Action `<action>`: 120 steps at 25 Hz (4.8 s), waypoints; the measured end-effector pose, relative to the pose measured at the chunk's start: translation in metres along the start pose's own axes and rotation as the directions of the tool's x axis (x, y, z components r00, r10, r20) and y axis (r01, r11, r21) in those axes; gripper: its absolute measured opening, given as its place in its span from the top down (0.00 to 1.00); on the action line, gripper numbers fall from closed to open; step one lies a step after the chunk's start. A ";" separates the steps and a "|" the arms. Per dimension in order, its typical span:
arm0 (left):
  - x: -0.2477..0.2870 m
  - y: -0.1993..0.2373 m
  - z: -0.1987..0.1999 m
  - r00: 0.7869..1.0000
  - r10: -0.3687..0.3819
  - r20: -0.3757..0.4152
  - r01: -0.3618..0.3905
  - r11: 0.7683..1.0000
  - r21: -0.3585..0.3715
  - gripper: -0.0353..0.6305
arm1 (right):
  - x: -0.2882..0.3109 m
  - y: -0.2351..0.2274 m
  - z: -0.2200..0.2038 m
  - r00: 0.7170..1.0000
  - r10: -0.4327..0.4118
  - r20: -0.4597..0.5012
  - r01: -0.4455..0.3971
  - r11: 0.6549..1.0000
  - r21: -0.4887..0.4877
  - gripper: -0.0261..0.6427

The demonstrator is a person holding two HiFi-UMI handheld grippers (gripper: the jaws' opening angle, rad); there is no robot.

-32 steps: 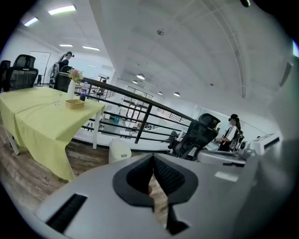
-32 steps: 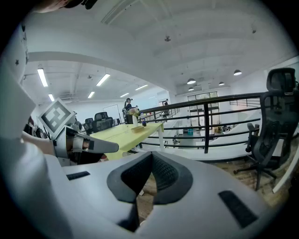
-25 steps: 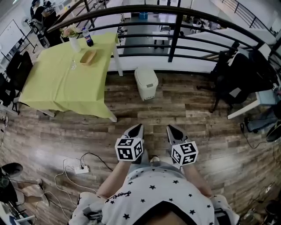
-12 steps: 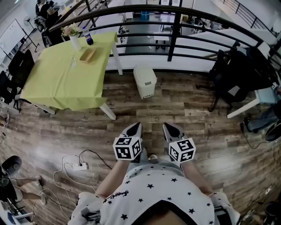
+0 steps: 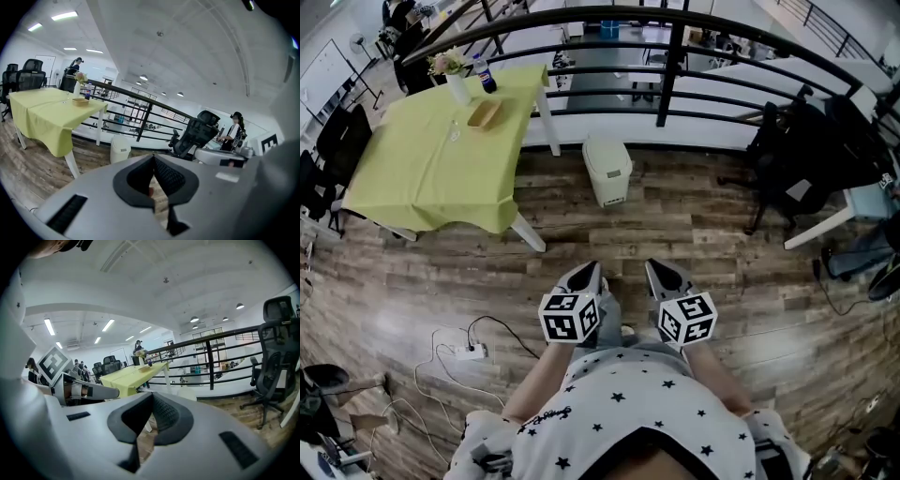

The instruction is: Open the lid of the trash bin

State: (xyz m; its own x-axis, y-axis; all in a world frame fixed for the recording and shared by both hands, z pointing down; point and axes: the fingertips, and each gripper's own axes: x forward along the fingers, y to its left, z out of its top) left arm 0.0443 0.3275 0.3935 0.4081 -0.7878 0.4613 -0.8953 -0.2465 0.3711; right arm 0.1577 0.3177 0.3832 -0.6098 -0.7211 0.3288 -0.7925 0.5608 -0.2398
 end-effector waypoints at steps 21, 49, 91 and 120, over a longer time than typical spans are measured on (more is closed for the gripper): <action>0.098 0.048 0.073 1.000 -0.022 0.006 0.022 1.000 0.001 0.93 | 0.101 -0.057 0.051 1.000 -0.017 -0.010 0.016 1.000 -0.020 0.97; 0.226 0.167 0.185 0.996 -0.078 -0.048 0.078 0.997 0.005 0.93 | 0.288 -0.099 0.131 0.997 -0.053 -0.060 0.051 0.998 -0.036 0.97; 0.391 0.254 0.128 0.959 0.035 -0.282 -0.070 0.991 -0.114 0.93 | 0.481 -0.222 0.012 0.925 0.046 -0.377 -0.038 0.999 0.028 0.97; 0.467 0.292 0.059 0.931 0.097 -0.351 -0.177 0.962 -0.206 0.93 | 0.572 -0.316 -0.152 0.842 -0.015 -0.540 0.054 0.997 0.058 0.97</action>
State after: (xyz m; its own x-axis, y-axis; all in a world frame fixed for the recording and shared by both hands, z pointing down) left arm -0.0368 -0.1453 0.6698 0.3564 -0.5594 0.7483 -0.8971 0.0190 0.4414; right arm 0.0609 -0.2096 0.7856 -0.4954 -0.3955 0.7734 -0.8238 0.4962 -0.2739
